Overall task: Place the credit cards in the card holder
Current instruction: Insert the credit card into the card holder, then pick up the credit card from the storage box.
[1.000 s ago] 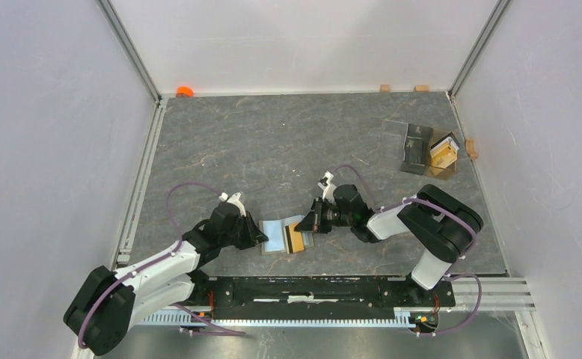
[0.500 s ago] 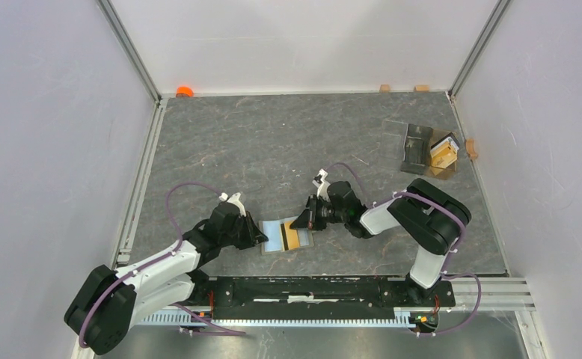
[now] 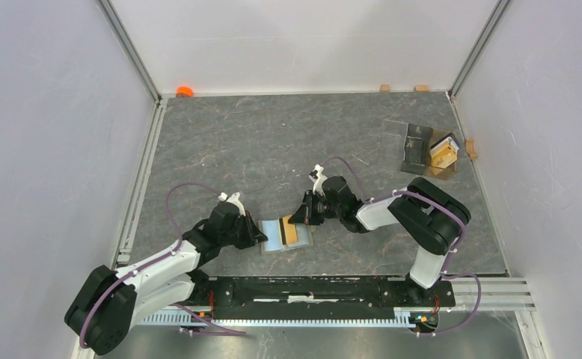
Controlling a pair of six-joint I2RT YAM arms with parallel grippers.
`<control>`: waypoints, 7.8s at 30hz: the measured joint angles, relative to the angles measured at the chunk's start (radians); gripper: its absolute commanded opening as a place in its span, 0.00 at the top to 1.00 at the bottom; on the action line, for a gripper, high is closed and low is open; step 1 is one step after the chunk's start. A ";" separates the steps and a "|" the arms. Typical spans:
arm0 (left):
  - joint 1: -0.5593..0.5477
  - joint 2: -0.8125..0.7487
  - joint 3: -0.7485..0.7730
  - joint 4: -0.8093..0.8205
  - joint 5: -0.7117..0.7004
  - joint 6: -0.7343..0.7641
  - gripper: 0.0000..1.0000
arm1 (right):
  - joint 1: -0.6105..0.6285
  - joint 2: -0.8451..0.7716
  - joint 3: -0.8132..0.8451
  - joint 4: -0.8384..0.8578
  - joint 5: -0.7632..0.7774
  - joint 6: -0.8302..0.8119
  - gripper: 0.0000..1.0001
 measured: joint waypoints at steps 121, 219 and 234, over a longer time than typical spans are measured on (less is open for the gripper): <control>0.026 0.097 0.028 0.144 0.105 0.024 0.75 | 0.204 -0.185 0.073 -0.408 0.322 -0.263 0.50; 0.421 0.259 0.702 -0.527 -0.078 0.583 0.00 | -1.264 0.075 0.690 -0.961 0.165 -0.905 0.31; 0.425 0.261 0.702 -0.527 -0.060 0.583 0.00 | -1.287 0.128 0.711 -0.942 0.142 -0.869 0.46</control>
